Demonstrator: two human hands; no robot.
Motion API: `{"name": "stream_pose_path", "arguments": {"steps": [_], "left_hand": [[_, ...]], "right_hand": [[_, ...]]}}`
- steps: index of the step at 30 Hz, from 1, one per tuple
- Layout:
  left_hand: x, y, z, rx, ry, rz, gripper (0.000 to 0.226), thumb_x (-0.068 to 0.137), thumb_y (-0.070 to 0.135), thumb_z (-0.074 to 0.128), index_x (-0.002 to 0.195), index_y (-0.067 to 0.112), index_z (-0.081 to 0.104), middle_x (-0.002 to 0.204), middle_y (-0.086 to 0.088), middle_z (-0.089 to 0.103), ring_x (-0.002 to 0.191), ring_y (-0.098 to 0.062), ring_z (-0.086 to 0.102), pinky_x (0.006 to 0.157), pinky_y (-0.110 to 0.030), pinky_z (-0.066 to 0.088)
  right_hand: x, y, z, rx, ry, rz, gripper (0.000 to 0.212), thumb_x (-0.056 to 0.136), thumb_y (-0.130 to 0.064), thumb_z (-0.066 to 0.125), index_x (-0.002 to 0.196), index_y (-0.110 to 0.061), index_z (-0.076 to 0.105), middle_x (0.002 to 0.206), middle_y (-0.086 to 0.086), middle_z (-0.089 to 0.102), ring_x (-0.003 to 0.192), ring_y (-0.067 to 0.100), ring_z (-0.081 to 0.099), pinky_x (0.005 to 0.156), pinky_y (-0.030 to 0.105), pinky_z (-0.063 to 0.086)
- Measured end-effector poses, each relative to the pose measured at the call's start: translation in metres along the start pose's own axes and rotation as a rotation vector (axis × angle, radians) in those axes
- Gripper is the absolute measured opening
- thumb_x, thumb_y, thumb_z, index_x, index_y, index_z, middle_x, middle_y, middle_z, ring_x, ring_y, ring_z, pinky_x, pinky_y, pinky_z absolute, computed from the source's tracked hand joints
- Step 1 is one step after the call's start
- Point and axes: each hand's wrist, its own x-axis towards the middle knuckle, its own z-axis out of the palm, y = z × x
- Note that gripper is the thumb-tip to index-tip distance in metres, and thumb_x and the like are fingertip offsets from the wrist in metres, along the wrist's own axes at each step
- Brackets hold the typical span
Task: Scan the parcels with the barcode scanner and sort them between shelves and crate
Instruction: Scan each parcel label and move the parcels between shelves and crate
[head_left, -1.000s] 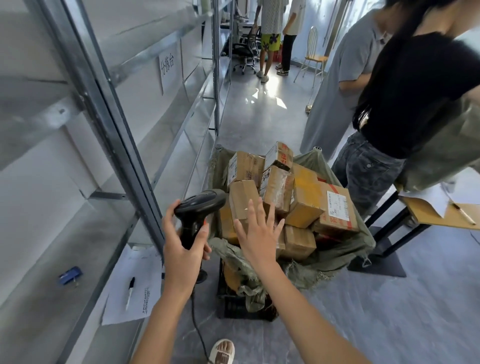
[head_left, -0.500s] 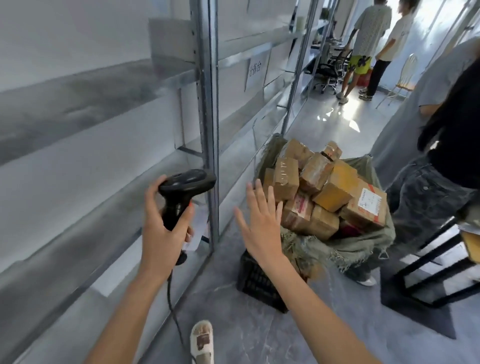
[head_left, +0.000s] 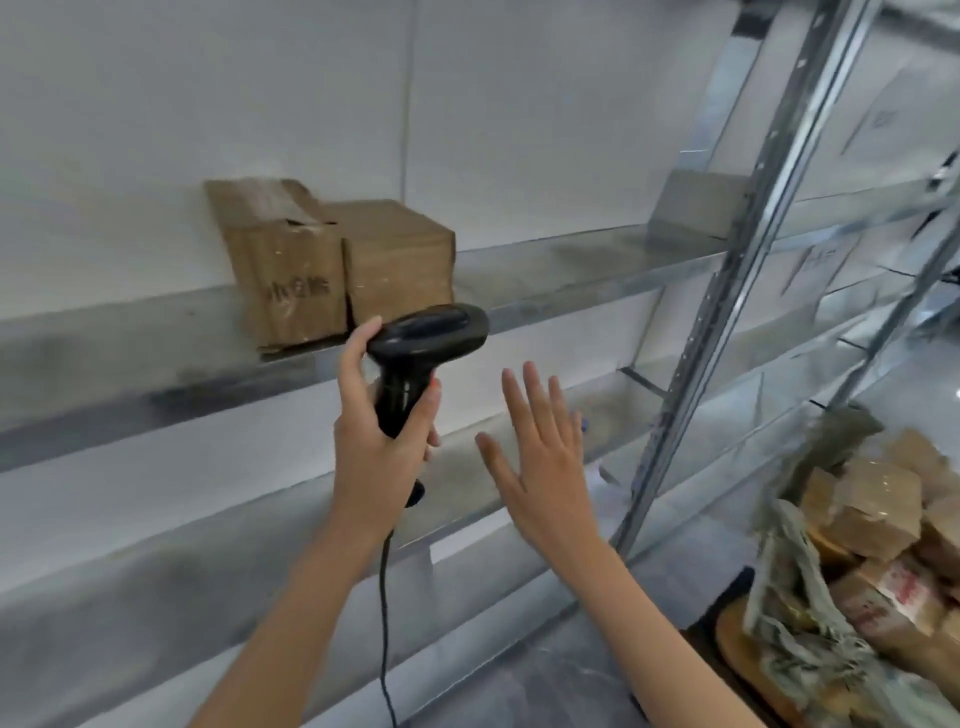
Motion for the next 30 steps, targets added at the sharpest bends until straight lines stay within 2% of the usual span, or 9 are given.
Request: {"name": "stream_pose_path", "arguments": {"steps": [4, 10, 15, 18, 21, 23, 25, 27, 30], "left_hand": [[0.016, 0.017, -0.055, -0.039, 0.101, 0.055, 0.064, 0.096, 0.005, 0.063, 0.145, 0.032, 0.032, 0.093, -0.002, 0.07, 0.058, -0.026, 0.061, 0.056, -0.034, 0.053], [0.05, 0.042, -0.123, -0.132, 0.224, 0.191, 0.065, 0.098, 0.0, 0.059, 0.136, 0.045, 0.031, 0.088, -0.01, 0.066, 0.053, -0.028, 0.054, 0.053, -0.035, 0.05], [0.08, 0.05, -0.163, -0.164, 0.253, 0.208, 0.064, 0.098, 0.002, 0.059, 0.139, 0.041, 0.028, 0.085, -0.009, 0.066, 0.054, -0.028, 0.056, 0.053, -0.035, 0.051], [0.088, 0.046, -0.178, -0.188, 0.218, 0.185, 0.064, 0.098, 0.003, 0.06, 0.138, 0.041, 0.028, 0.082, 0.0, 0.068, 0.053, -0.026, 0.056, 0.053, -0.034, 0.051], [0.089, 0.038, -0.186, -0.258, 0.216, 0.13, 0.063, 0.098, 0.004, 0.06, 0.138, 0.042, 0.029, 0.081, 0.003, 0.069, 0.054, -0.022, 0.056, 0.053, -0.033, 0.051], [0.089, 0.032, -0.189, -0.314, 0.233, 0.067, 0.064, 0.099, 0.004, 0.06, 0.14, 0.04, 0.028, 0.085, -0.001, 0.068, 0.054, -0.02, 0.056, 0.054, -0.032, 0.052], [0.087, 0.028, -0.188, -0.34, 0.266, 0.028, 0.065, 0.099, 0.005, 0.06, 0.143, 0.037, 0.027, 0.087, -0.004, 0.067, 0.054, -0.02, 0.059, 0.057, -0.03, 0.054], [0.086, 0.024, -0.186, -0.364, 0.314, 0.011, 0.065, 0.099, 0.007, 0.062, 0.144, 0.037, 0.025, 0.091, -0.002, 0.069, 0.064, -0.021, 0.067, 0.066, -0.031, 0.059], [0.089, 0.018, -0.188, -0.418, 0.382, -0.071, 0.068, 0.091, 0.023, 0.069, 0.139, 0.043, 0.026, 0.11, -0.002, 0.07, 0.106, -0.019, 0.07, 0.106, -0.045, 0.049]], "right_hand": [[0.039, -0.077, 0.019, 0.083, 0.061, -0.145, 0.064, 0.101, -0.059, 0.028, 0.157, -0.041, 0.001, 0.167, -0.009, 0.0, 0.155, 0.016, -0.006, 0.124, 0.047, 0.004], [0.116, -0.165, 0.03, 0.107, 0.252, -0.245, 0.066, 0.099, -0.054, 0.04, 0.156, -0.023, 0.029, 0.166, 0.007, 0.018, 0.153, 0.034, 0.011, 0.122, 0.054, 0.016], [0.172, -0.201, 0.037, -0.129, 0.074, -0.089, 0.077, 0.095, -0.067, 0.041, 0.159, -0.03, 0.018, 0.168, 0.007, 0.003, 0.152, 0.042, -0.001, 0.122, 0.056, 0.006], [0.176, -0.214, 0.044, -0.254, 0.068, -0.011, 0.073, 0.094, -0.065, 0.046, 0.152, -0.023, 0.034, 0.159, 0.011, 0.034, 0.144, 0.045, 0.024, 0.121, 0.053, 0.016], [0.168, -0.226, 0.053, -0.22, 0.178, -0.007, 0.061, 0.091, -0.056, 0.059, 0.136, -0.015, 0.054, 0.133, 0.01, 0.058, 0.116, 0.042, 0.046, 0.099, 0.046, 0.039], [0.16, -0.231, 0.058, -0.16, 0.328, -0.05, 0.055, 0.086, -0.05, 0.063, 0.124, -0.01, 0.064, 0.118, 0.012, 0.065, 0.102, 0.041, 0.05, 0.086, 0.048, 0.047], [0.149, -0.232, 0.059, -0.083, 0.49, -0.088, 0.054, 0.084, -0.048, 0.06, 0.119, -0.008, 0.067, 0.116, 0.011, 0.067, 0.104, 0.035, 0.046, 0.087, 0.05, 0.05], [0.136, -0.237, 0.054, 0.11, 0.552, -0.052, 0.055, 0.082, -0.047, 0.059, 0.124, -0.012, 0.066, 0.123, 0.006, 0.064, 0.114, 0.03, 0.042, 0.096, 0.049, 0.047], [0.113, -0.251, 0.042, 0.511, 0.533, 0.163, 0.053, 0.08, -0.046, 0.064, 0.128, -0.023, 0.063, 0.126, -0.006, 0.06, 0.123, 0.022, 0.042, 0.103, 0.041, 0.044]]}}
